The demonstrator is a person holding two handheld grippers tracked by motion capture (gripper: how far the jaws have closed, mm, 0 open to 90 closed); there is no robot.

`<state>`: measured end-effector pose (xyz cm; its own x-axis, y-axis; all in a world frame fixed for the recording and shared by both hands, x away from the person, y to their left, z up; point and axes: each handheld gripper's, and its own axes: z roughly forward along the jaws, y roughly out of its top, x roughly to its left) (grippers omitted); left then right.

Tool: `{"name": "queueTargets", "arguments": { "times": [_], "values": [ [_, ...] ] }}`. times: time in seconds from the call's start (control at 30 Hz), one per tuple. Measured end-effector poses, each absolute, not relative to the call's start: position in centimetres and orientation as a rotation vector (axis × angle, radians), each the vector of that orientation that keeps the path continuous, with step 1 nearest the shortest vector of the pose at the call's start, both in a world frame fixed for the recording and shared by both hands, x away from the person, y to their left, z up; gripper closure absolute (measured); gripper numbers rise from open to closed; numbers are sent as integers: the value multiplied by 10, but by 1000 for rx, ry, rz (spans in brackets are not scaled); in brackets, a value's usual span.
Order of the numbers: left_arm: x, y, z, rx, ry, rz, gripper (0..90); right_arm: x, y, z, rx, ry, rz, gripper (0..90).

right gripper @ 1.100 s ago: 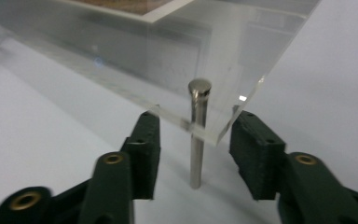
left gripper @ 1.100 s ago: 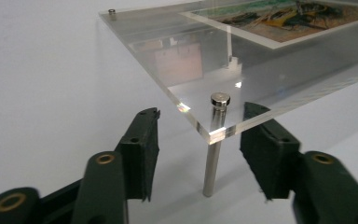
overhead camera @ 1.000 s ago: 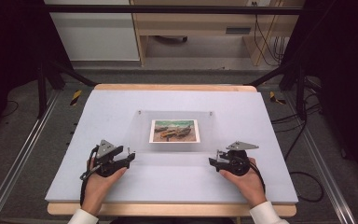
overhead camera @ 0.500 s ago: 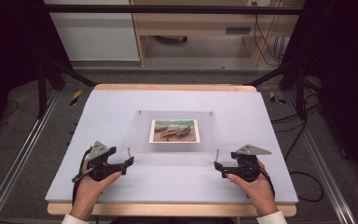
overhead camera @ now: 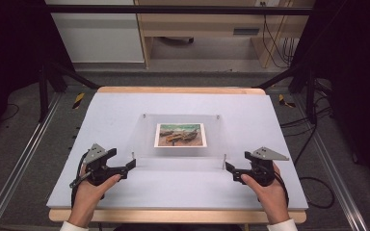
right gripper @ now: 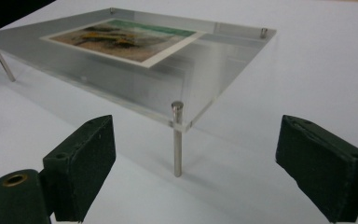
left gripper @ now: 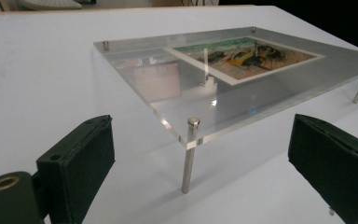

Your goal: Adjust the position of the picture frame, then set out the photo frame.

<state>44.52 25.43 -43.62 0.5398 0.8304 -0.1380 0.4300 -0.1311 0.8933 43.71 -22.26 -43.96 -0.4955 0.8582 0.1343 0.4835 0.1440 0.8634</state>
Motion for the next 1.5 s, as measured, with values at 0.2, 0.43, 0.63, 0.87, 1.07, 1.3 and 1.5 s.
{"name": "queueTargets", "arguments": {
  "times": [0.2,0.43,0.63,0.87,1.07,1.3,1.5],
  "values": [
    [458,248,-415,1759,1062,505,68,452,-218,-419,1266,2013,1330,183],
    [492,237,-402,1824,1080,486,114,491,-205,-406,1273,2077,1295,284],
    [494,231,-419,1804,1110,501,127,501,-205,-424,1346,2063,1290,337],
    [489,225,-430,1839,1121,542,116,500,-202,-431,1371,2088,1290,332],
    [493,228,-436,1814,1179,468,106,503,-203,-439,1435,2135,1317,272],
    [493,226,-440,1811,1199,392,108,504,-200,-446,1480,2186,1340,249],
    [495,224,-444,1830,1199,346,128,507,-199,-448,1503,2186,1363,242]
  ]
}}
